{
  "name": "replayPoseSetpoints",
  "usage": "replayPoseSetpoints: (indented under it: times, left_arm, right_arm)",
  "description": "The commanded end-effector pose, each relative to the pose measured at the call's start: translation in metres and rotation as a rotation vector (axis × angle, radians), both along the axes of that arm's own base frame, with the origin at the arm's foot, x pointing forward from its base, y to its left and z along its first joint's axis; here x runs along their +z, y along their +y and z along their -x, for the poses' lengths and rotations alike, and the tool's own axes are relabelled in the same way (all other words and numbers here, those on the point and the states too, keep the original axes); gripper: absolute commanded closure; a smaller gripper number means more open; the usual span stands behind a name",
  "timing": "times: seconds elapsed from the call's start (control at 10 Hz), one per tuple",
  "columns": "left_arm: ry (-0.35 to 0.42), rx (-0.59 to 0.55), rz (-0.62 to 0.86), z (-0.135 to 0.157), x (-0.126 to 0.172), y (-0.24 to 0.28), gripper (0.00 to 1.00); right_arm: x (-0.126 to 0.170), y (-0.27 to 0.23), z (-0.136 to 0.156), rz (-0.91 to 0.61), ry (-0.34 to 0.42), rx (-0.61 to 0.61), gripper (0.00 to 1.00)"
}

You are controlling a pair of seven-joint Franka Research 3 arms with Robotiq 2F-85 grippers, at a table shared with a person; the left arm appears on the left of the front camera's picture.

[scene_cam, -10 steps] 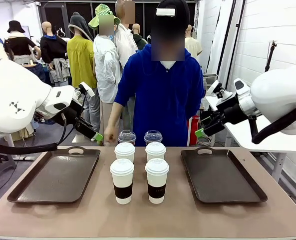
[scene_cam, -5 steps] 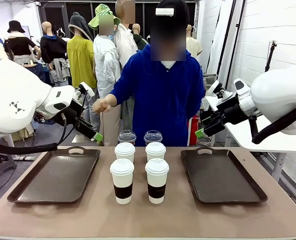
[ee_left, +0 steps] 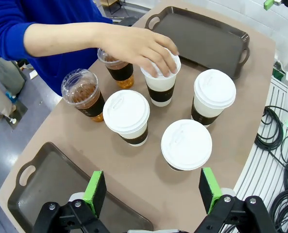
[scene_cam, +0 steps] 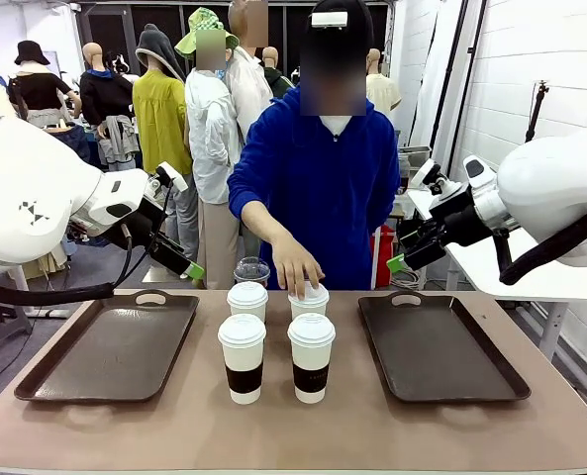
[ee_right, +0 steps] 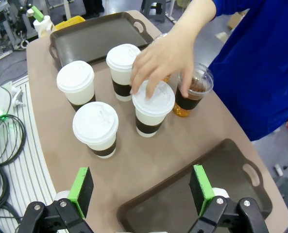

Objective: Distribute the coffee onto the tray.
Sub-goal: Pick up one iced Americano and place it on the right Handle tray.

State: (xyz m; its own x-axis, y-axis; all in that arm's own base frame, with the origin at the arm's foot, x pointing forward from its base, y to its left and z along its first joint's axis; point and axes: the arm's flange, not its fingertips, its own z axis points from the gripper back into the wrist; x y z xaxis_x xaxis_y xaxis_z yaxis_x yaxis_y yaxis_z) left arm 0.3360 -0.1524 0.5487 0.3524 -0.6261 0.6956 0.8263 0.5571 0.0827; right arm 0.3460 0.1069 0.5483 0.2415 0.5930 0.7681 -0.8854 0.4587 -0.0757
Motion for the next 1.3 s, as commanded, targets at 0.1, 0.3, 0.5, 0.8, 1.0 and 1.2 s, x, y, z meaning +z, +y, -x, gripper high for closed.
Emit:
replayPoseSetpoints:
  times: [0.1, 0.3, 0.5, 0.8, 1.0, 1.2]
  left_arm:
    - [-0.009, -0.015, 0.000, 0.000, 0.001, 0.001, 0.00]
    - [-0.009, -0.015, 0.000, 0.000, 0.001, 0.001, 0.00]
    - [-0.009, -0.015, 0.000, 0.000, 0.001, 0.001, 0.00]
    - [-0.009, -0.015, 0.000, 0.000, 0.001, 0.001, 0.00]
    - [-0.009, -0.015, 0.000, 0.000, 0.001, 0.001, 0.00]
    - [-0.009, -0.015, 0.000, 0.000, 0.001, 0.001, 0.00]
  right_arm:
    - [-0.002, 0.000, -0.001, -0.016, -0.001, 0.016, 0.00]
    - [-0.002, 0.000, -0.001, -0.016, -0.001, 0.016, 0.00]
    - [-0.002, 0.000, -0.001, -0.016, -0.001, 0.016, 0.00]
    - [-0.002, 0.000, -0.001, -0.016, -0.001, 0.016, 0.00]
    - [0.000, 0.000, 0.000, 0.000, 0.000, 0.000, 0.00]
    - [0.012, -0.005, -0.030, 0.041, 0.002, 0.000, 0.00]
